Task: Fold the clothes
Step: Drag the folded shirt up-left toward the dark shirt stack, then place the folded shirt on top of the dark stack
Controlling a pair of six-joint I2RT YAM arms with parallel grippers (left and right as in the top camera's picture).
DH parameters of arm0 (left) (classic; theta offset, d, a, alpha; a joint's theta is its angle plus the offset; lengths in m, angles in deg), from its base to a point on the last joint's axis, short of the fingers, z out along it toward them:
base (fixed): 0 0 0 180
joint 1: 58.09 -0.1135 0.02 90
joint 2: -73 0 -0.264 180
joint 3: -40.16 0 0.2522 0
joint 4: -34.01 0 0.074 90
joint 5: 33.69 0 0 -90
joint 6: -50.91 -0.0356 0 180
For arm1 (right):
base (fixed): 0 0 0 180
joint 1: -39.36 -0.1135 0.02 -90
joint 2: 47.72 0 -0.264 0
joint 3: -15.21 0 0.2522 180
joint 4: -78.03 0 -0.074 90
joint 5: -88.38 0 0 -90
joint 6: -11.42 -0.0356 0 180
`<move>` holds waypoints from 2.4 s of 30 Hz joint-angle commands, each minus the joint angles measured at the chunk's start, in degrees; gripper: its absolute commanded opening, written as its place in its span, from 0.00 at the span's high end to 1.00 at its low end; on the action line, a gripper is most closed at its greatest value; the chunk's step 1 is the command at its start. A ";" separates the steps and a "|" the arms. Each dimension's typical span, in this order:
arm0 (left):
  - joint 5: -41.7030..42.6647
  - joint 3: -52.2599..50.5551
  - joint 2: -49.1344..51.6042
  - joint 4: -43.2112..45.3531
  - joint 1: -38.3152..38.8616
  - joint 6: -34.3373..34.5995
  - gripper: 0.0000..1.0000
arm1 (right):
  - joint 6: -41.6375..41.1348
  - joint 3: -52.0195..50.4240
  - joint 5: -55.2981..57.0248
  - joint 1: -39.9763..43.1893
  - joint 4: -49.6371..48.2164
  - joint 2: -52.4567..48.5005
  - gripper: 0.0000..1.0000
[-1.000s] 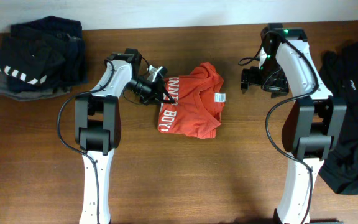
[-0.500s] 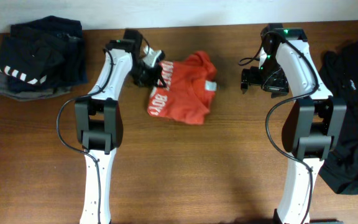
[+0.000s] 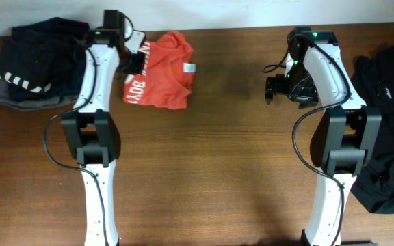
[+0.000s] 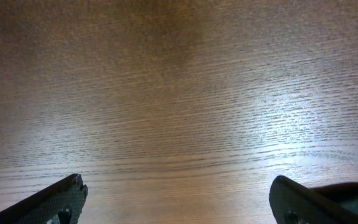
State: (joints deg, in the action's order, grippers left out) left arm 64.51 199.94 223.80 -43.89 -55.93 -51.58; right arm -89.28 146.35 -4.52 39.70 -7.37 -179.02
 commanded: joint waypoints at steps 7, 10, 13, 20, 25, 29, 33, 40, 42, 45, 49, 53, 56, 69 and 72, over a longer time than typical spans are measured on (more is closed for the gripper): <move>-6.86 1.64 0.81 6.01 -5.92 -7.17 1.00 | 0.00 1.01 -0.24 0.07 1.70 -0.22 0.01; -7.61 2.89 0.81 7.34 -7.21 -7.39 1.00 | -0.02 1.01 -0.09 0.04 1.99 -0.22 0.01; -7.61 6.05 0.81 6.32 -8.02 -7.39 1.00 | -0.04 1.01 -0.09 0.07 2.19 -0.22 0.01; -7.63 14.67 0.81 3.82 -8.33 -8.00 1.00 | -0.04 1.01 -0.09 0.04 2.12 -0.22 0.01; -10.12 18.18 0.81 3.06 -8.33 -8.00 1.00 | 1.38 1.01 0.15 0.07 2.34 -0.22 0.01; -11.67 19.80 0.68 2.36 -8.33 -7.98 1.00 | 1.49 1.01 0.35 0.07 2.29 -0.22 0.01; -11.69 21.46 0.35 1.88 -8.04 -7.98 1.00 | 1.49 1.01 0.35 0.07 2.10 -0.22 0.01; -16.06 23.67 0.20 1.75 -8.33 -7.98 1.00 | 1.49 1.01 0.35 0.07 1.92 -0.22 0.01; -17.38 23.67 0.20 1.75 -8.79 -7.98 1.00 | 1.46 1.01 0.33 0.07 1.92 -0.22 0.01; -17.49 23.67 0.20 1.81 -9.99 -7.93 1.00 | 1.46 1.01 0.33 0.04 1.92 -0.22 0.01; -17.49 23.67 0.20 1.99 -11.74 -7.74 1.00 | 1.44 1.01 0.33 0.07 2.36 -0.22 0.01; -17.49 24.04 0.07 1.95 -13.22 -7.74 1.00 | 1.42 1.01 0.31 0.07 2.58 -0.22 0.01; -17.46 24.06 -0.87 1.97 -13.70 -7.74 1.00 | 1.44 1.01 0.33 0.07 2.54 -0.22 0.01; -17.55 24.06 -4.07 2.29 -15.26 -7.78 1.00 | 1.42 1.01 0.31 0.04 3.78 -0.22 0.01; -17.59 24.06 -4.42 2.40 -15.47 -7.78 1.00 | 1.36 1.01 0.31 0.04 3.85 -0.22 0.01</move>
State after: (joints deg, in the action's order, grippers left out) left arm 48.32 221.95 224.04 -42.47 -70.12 -59.07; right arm -88.01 146.35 -4.47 39.70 -3.89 -179.02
